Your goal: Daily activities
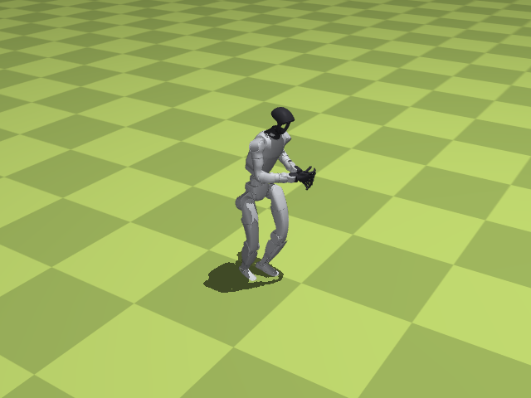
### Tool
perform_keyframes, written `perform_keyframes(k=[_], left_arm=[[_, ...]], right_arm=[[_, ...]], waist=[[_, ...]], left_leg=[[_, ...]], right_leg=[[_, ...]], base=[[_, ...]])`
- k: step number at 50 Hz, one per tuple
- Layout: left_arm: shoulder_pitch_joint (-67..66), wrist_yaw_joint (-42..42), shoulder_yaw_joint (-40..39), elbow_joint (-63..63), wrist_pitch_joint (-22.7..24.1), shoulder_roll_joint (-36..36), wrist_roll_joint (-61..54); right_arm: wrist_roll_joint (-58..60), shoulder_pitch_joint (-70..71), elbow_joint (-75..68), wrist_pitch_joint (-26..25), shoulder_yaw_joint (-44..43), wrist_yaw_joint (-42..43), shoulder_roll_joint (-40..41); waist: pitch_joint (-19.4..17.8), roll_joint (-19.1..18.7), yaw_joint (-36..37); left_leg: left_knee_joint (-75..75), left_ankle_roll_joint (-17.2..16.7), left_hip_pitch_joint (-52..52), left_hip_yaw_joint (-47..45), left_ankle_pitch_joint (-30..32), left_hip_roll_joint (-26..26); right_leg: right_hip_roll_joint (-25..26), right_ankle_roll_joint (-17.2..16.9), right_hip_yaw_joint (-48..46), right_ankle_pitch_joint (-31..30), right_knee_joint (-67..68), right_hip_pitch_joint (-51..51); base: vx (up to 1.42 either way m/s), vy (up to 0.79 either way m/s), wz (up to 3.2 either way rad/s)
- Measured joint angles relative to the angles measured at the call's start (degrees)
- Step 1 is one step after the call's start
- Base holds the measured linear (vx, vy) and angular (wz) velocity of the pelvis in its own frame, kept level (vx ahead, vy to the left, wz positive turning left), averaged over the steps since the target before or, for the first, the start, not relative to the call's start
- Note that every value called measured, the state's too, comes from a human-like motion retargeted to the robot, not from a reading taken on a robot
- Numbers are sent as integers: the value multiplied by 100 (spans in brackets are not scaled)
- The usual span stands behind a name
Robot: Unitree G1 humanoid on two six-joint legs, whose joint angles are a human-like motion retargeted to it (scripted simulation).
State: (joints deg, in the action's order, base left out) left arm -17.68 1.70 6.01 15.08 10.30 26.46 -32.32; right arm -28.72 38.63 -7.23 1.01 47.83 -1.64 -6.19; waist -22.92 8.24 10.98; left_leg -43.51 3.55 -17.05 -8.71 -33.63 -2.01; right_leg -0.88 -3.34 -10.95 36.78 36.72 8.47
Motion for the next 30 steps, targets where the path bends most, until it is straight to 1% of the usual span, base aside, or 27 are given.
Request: perform_keyframes(k=[2, 3, 5, 6, 7, 8, 10, 15, 17, 18, 20, 23, 24, 25, 27, 30], left_arm=[[-331, -168, 10, 101, -102, 66, -315], [-466, -223, 70, 107, -142, 46, -412], [-703, -403, 138, 110, -246, 76, -660], [-803, -468, 211, 99, -294, 67, -723], [-893, -534, 275, 87, -342, 67, -776], [-962, -601, 318, 72, -388, 82, -814], [-1052, -786, 366, 18, -476, 200, -889], [-1317, -1111, 592, -1, -633, 500, -801], [-1387, -1277, 629, 56, -671, 689, -744], [-1420, -1332, 680, 94, -683, 757, -710], [-1503, -1481, 682, 217, -718, 988, -651], [-1596, -1632, 754, 347, -731, 1234, -552], [-1645, -1688, 727, 404, -739, 1346, -538], [-1704, -1744, 681, 467, -748, 1468, -535], [-1757, -1799, 697, 500, -754, 1555, -485], [-1831, -1880, 651, 504, -781, 1651, -480]], right_arm=[[-173, 1, 104, -40, 162, -74, 112], [-228, -21, 125, -58, 263, -114, 168], [-343, -22, 115, -105, 441, -206, 319], [-377, -53, 101, -131, 547, -253, 388], [-409, -76, 85, -157, 651, -303, 456], [-438, -83, 63, -184, 752, -357, 523], [-511, -66, -34, -230, 885, -484, 679], [-630, -268, -203, -312, 1220, -681, 906], [-708, -333, -271, -348, 1313, -762, 979], [-743, -394, -289, -367, 1373, -789, 985], [-859, -459, -308, -416, 1443, -870, 1000], [-985, -597, -322, -479, 1567, -957, 958], [-1061, -617, -307, -515, 1572, -997, 942], [-1152, -630, -284, -558, 1564, -1040, 928], [-1232, -705, -280, -582, 1589, -1075, 863], [-1392, -774, -230, -610, 1545, -1120, 738]], waist=[[-52, 309, 60], [-89, 357, 98], [-114, 620, 133], [-140, 672, 163], [-147, 713, 210], [-117, 730, 293], [6, 884, 318], [-8, 1116, 241], [106, 1148, 192], [81, 1186, 179], [228, 1157, 153], [226, 1253, 133], [311, 1213, 141], [429, 1140, 158], [438, 1203, 174], [496, 1274, 183]], left_leg=[[465, 41, 259, -75, 146, -313], [437, 39, 288, -97, 116, -345], [838, 60, 476, -151, 257, -599], [823, 55, 491, -182, 231, -627], [832, 46, 503, -232, 206, -625], [890, 29, 510, -321, 188, -563], [1530, 12, 665, -351, 412, -645], [2062, -82, 890, -228, 594, -828], [2619, -155, 1072, -137, 800, -801], [2587, -185, 1076, -126, 785, -825], [3013, -271, 1188, -51, 930, -690], [2920, -337, 1184, -24, 879, -720], [2996, -378, 1200, -11, 881, -593], [3118, -430, 1225, 3, 895, -406], [2903, -447, 1211, -6, 796, -408], [2479, -485, 1169, 1, 557, -312]], right_leg=[[-363, -118, -17, 102, 436, 136], [-455, -170, -49, 91, 689, 213], [-828, -332, -113, -18, 1232, 469], [-1005, -357, -221, -99, 1517, 553], [-1263, -292, -438, -150, 1802, 623], [-1684, -44, -870, -143, 2088, 667], [-2287, 313, -1343, -51, 2467, 881], [-2766, 300, -1347, -72, 2669, 1326], [-2728, 306, -1446, -138, 2364, 1501], [-2808, 274, -1461, -149, 2278, 1560], [-2606, 272, -1662, -266, 1757, 1648], [-2709, 155, -1801, -339, 1403, 1762], [-2507, 164, -1949, -438, 1065, 1708], [-2202, 193, -2140, -573, 625, 1613], [-2270, 155, -2213, -594, 585, 1608], [-2184, 191, -2295, -555, 480, 1480]], base=[[10, 4, 12], [9, 3, 8], [9, 2, 8], [9, 2, -9], [9, 1, -46], [12, 1, -54], [15, 0, -22], [16, -3, 36], [18, -8, 35], [18, -9, 33], [19, -11, 25], [17, -13, 24], [22, -16, -2], [21, -16, -5], [17, -15, 8], [18, -16, 9]])
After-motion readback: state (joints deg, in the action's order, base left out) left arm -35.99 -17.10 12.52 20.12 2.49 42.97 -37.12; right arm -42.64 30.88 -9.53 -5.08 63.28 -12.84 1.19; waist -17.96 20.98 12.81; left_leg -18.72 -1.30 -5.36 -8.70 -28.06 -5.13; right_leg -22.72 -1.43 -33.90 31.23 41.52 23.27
